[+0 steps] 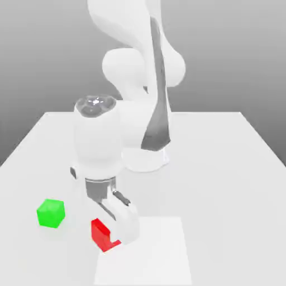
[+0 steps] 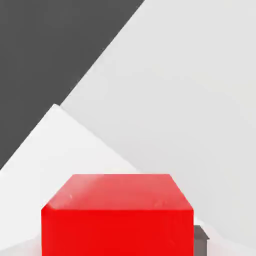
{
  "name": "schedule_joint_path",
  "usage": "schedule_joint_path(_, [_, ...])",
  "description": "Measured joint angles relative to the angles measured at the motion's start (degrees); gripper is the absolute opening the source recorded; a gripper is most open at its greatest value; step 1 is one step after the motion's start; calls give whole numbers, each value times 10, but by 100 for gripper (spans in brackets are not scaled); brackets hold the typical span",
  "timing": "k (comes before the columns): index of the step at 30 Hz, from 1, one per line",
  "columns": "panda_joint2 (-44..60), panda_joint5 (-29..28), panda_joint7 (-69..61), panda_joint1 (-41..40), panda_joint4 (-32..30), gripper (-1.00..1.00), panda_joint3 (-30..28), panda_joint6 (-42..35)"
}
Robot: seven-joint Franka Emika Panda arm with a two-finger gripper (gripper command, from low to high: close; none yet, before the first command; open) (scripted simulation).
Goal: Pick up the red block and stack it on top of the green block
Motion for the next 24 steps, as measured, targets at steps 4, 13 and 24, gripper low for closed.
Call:
schedule_joint_path(4, [-35,10,63,-49,-18,-100,-26,-17])
schedule_joint_path(13, [-105,1,239,-158,-59,-100,-72,-45])
schedule_joint_path(24, [9,23,262,-183,-63,100,-74,72])
